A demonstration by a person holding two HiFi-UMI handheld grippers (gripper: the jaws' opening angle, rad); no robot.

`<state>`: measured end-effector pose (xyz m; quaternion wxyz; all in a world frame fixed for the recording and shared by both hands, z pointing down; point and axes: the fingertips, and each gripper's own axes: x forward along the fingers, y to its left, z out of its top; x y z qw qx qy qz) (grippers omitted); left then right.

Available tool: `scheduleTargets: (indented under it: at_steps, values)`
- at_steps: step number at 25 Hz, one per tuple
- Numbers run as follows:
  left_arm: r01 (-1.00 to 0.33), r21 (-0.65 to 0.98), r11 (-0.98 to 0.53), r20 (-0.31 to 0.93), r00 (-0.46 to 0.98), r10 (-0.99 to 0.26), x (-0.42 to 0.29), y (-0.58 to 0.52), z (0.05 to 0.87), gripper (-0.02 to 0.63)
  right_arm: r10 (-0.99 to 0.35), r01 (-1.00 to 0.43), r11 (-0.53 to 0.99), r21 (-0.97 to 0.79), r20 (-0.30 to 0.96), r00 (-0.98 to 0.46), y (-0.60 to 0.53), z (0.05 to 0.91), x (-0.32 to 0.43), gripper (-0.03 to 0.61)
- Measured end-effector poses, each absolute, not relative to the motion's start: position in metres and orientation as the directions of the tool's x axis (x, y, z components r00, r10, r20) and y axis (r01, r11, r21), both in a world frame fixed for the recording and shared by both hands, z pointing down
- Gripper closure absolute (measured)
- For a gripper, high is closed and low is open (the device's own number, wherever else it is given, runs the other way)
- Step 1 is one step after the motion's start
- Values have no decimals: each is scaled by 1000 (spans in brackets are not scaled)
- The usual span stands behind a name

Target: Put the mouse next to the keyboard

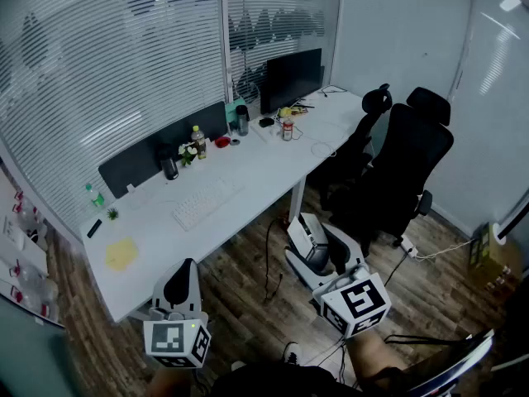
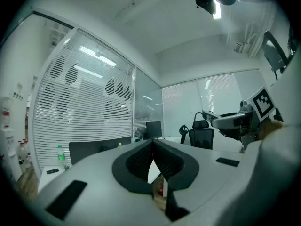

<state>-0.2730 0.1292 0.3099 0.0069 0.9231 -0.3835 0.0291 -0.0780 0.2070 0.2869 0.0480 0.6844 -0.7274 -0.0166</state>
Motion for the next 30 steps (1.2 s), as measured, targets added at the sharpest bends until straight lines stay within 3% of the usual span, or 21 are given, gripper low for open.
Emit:
scheduleTargets:
  at_steps: [30]
  values:
    - [-739, -56, -671, 88, 666, -741, -233, 125, 310, 583, -995, -995, 96, 33, 35, -95, 201, 289, -37, 278]
